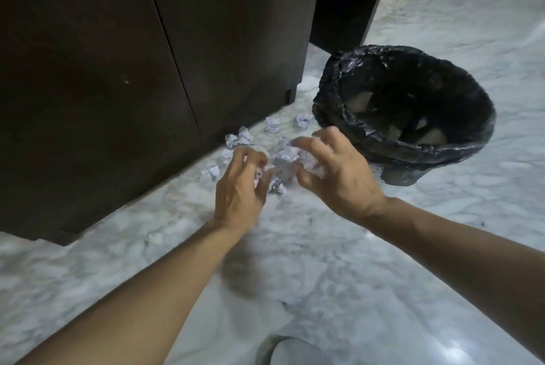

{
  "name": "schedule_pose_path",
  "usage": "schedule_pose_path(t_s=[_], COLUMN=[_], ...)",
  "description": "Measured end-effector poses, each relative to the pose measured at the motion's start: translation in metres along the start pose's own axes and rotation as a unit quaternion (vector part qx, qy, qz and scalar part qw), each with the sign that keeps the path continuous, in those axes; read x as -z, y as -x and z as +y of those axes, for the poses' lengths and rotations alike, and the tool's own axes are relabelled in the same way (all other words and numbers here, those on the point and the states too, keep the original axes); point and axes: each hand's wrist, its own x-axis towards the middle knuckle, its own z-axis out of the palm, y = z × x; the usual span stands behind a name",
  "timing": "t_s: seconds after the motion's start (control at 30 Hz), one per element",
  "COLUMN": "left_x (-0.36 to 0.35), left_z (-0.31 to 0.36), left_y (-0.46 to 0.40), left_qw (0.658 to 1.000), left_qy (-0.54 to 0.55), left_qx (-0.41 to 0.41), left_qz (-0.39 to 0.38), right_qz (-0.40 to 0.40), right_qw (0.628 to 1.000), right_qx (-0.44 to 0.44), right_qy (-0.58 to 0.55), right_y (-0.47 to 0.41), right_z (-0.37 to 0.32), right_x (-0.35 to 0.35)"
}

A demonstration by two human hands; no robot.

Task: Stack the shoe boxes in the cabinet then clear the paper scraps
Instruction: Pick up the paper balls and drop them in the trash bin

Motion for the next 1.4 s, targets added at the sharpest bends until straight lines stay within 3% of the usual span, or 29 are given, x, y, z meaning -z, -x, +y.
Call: schedule_pose_path(t_s=[0.2,0.33,0.47,0.67,0.77,0.93,1.03,1.1,1.2,1.27,1.4], left_x=[-0.003,-0.022,-0.053,-0.070,-0.068,-0.052,-0.033,-0.025,-0.028,-0.031,-0.035], left_z=[0.103,0.153,0.172,0.175,0.176,0.174,0.165,0.150,0.128,0.124,0.130], left_y=[-0.083,-0.122,-0.140,-0.147,-0.153,-0.145,-0.134,-0.128,-0.123,-0.119,-0.112], left_qw=[0.986,0.983,0.991,0.984,0.972,0.972,0.973,0.976,0.976,0.969,0.959], left_qy=[0.117,0.159,0.128,0.044,0.073,0.181,0.217,0.206,0.189,0.190,0.209], left_qx=[-0.072,-0.075,-0.019,0.073,0.115,0.089,0.077,0.068,0.085,0.097,0.111], left_qz=[0.091,0.055,-0.033,-0.160,-0.190,-0.122,-0.013,0.018,-0.060,-0.123,-0.156], right_qz=[0.184,0.159,0.119,0.107,0.098,0.110,0.114,0.078,-0.002,-0.018,-0.022], right_qw=[0.973,0.956,0.940,0.951,0.949,0.945,0.965,0.980,0.993,0.993,0.992], right_qx=[-0.139,-0.248,-0.320,-0.288,-0.296,-0.304,-0.232,-0.173,-0.120,-0.108,-0.097], right_qy=[-0.023,-0.004,-0.018,-0.047,-0.047,-0.045,-0.039,-0.064,-0.011,0.034,0.082], right_y=[-0.034,-0.038,-0.033,-0.021,-0.021,-0.025,-0.024,-0.021,-0.018,-0.016,-0.007], right_z=[0.032,0.076,0.106,0.118,0.120,0.114,0.093,0.074,0.060,0.059,0.064], right_x=[0.085,0.112,0.117,0.119,0.118,0.112,0.108,0.104,0.094,0.090,0.097])
